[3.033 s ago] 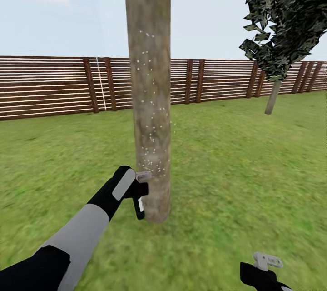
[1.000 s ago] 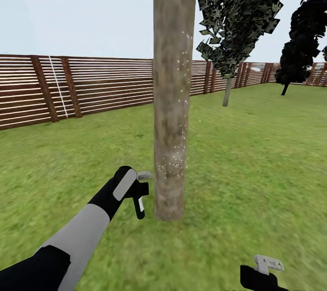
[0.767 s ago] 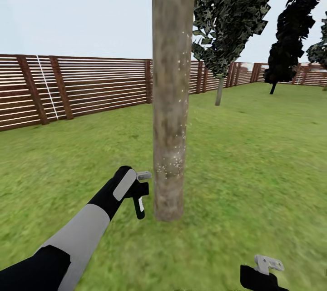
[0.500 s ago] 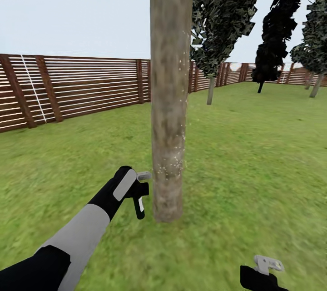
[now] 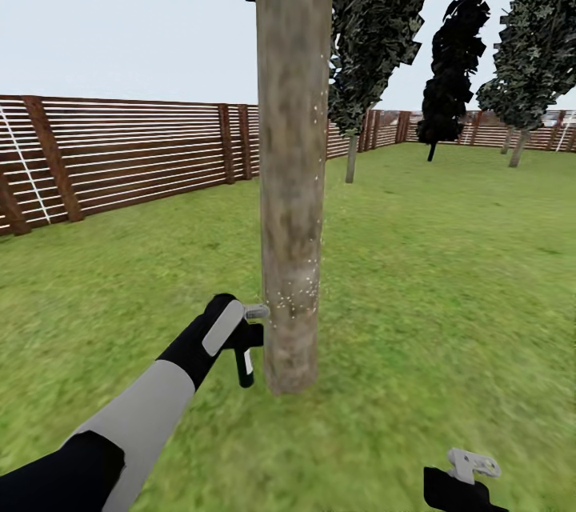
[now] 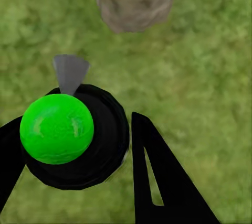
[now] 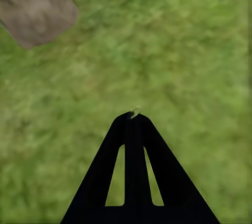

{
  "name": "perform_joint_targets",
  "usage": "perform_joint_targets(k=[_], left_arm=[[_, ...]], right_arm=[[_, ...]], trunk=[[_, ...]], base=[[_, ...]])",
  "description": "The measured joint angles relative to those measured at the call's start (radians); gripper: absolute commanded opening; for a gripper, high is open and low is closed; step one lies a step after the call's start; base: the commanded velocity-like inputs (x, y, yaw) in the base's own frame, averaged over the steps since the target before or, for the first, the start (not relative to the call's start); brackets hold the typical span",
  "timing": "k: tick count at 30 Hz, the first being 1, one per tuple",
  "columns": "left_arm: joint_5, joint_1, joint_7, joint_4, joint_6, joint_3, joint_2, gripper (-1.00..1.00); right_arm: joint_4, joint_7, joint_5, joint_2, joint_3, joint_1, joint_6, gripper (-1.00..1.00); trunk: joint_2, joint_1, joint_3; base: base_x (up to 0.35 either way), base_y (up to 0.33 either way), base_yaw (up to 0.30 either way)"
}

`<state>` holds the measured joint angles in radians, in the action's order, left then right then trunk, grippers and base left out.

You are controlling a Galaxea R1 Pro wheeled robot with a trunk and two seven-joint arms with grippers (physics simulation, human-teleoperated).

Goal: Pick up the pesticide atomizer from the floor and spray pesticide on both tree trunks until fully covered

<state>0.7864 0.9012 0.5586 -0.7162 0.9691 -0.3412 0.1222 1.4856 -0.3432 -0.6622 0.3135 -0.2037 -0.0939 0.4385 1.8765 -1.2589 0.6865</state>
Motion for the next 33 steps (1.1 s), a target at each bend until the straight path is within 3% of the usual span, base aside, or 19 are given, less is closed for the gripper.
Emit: perform_joint_targets(k=[1,3,5,7,11,14,17,20,22,25,26,27,30,33], left_arm=[[0.002,0.0,-0.001,0.001,0.0,-0.039,0.0,-1.0],[-0.003,0.0,0.001,-0.001,0.006,-0.065,0.0,-1.0],[-0.005,0.0,0.018,0.002,0.02,-0.072,0.0,-1.0],[-0.005,0.001,0.083,0.0,0.073,-0.075,0.004,-1.0],[0.005,0.006,0.162,-0.003,0.076,-0.076,0.016,-1.0],[0.008,0.014,0.184,0.003,0.076,-0.076,0.033,-1.0],[0.007,0.079,0.21,0.005,0.077,-0.077,0.052,-1.0],[0.08,0.151,0.219,0.006,0.075,-0.077,0.052,-1.0],[0.137,0.249,0.259,0.025,0.077,-0.077,0.052,-1.0],[0.241,0.351,0.294,0.068,0.075,-0.077,0.052,-1.0],[0.306,0.405,0.314,0.088,0.071,-0.076,0.052,-1.0],[0.319,0.438,0.323,0.099,0.077,-0.077,0.052,-1.0],[0.406,0.518,0.333,0.121,0.074,-0.077,0.052,-1.0],[0.522,0.605,0.367,0.128,0.073,-0.078,0.052,-1.0]], right_arm=[[0.0,0.0,0.0,0.0,0.0,0.0,0.001,-1.0],[0.0,0.0,0.0,-0.001,0.0,0.0,0.001,-1.0],[0.0,0.0,0.0,-0.001,0.0,0.0,0.001,-1.0],[0.0,-0.001,0.0,-0.002,-0.001,0.0,0.001,-1.0],[0.0,-0.001,-0.001,-0.002,-0.001,0.0,0.001,-1.0],[0.0,-0.001,0.0,-0.003,-0.001,0.0,0.002,-1.0],[0.0,-0.002,-0.001,-0.004,-0.002,0.0,0.004,-1.0],[0.0,-0.003,0.0,-0.005,-0.002,0.0,0.004,-1.0],[0.0,-0.003,-0.001,-0.006,-0.003,0.0,0.004,-1.0],[0.001,-0.004,-0.001,-0.006,-0.003,0.0,0.005,-1.0],[0.002,-0.004,-0.002,-0.006,-0.002,0.0,0.005,-1.0],[0.002,-0.004,-0.001,-0.006,-0.002,0.0,0.005,-1.0],[0.005,-0.005,-0.002,-0.005,-0.001,0.0,0.006,-1.0],[0.007,-0.005,-0.002,-0.005,-0.001,0.0,0.007,-1.0]], trunk=[[0.0,0.0,0.0],[0.0,0.0,0.0],[0.0,0.0,0.0],[0.0,0.0,0.0],[0.0,0.0,0.0],[0.0,0.0,0.0],[0.0,0.0,0.0],[0.0,0.0,0.0],[0.0,0.0,0.0],[0.0,0.0,0.0],[0.0,0.0,0.0],[0.0,0.0,0.0],[0.0,0.0,0.0],[0.0,0.0,0.0]], base=[[0.0,0.003,-0.004],[0.0,0.001,-0.002],[0.0,0.0,0.0],[0.0,0.0,0.0],[0.0,0.0,0.0],[0.0,0.0,0.0],[0.0,0.0,0.0],[0.0,0.0,0.0],[0.0,0.0,0.0],[0.0,0.0,0.0],[0.0,0.0,0.0],[0.0,0.0,0.0],[0.0,0.0,0.0],[0.0,0.0,0.0]])
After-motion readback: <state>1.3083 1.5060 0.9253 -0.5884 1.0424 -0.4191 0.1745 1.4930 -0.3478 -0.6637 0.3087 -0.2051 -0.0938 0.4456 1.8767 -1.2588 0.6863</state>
